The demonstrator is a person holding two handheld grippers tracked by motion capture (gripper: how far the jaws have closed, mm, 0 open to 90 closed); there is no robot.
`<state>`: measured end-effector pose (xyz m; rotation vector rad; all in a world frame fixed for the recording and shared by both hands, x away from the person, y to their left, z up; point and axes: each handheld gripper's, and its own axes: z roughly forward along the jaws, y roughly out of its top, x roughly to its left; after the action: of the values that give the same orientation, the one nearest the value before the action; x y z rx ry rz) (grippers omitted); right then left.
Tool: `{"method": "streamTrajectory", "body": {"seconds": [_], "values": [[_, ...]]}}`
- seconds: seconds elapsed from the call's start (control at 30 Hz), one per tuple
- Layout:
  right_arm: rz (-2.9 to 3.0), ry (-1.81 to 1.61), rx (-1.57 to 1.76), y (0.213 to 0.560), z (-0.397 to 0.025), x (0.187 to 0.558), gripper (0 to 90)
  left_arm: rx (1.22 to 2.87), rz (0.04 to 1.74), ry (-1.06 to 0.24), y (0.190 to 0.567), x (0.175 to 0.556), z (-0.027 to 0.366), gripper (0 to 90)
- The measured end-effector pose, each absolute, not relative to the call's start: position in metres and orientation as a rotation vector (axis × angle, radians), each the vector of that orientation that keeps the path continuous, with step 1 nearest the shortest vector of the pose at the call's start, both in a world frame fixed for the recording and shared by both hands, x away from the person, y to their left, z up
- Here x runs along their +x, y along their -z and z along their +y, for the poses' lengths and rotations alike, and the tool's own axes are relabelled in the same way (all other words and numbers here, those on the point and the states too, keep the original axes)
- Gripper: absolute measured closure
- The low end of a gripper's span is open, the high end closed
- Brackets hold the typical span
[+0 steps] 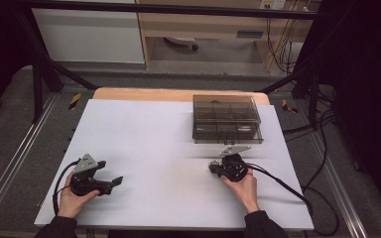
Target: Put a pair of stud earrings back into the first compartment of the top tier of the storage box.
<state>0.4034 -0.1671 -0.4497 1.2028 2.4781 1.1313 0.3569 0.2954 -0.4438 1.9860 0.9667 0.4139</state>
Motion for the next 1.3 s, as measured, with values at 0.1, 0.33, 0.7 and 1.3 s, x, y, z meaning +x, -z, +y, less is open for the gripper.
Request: {"method": "streamTrajectory", "body": {"seconds": [0.1,0.33,0.7,1.3], "values": [[2.468,-1.137,1.196,0.448,-0.168,0.403,88.6,1.985,0.967,-0.413,0.444,0.357,0.295,6.6],[2.477,-1.120,1.194,0.445,-0.169,0.402,89.1,1.985,0.967,-0.414,0.444,0.357,0.295,6.6],[2.438,-1.188,1.168,0.420,-0.180,0.393,89.2,1.982,0.970,-0.413,0.444,0.357,0.295,6.6],[2.339,-1.308,1.093,0.362,-0.186,0.386,89.2,1.988,0.970,-0.415,0.444,0.357,0.295,6.7]]}}
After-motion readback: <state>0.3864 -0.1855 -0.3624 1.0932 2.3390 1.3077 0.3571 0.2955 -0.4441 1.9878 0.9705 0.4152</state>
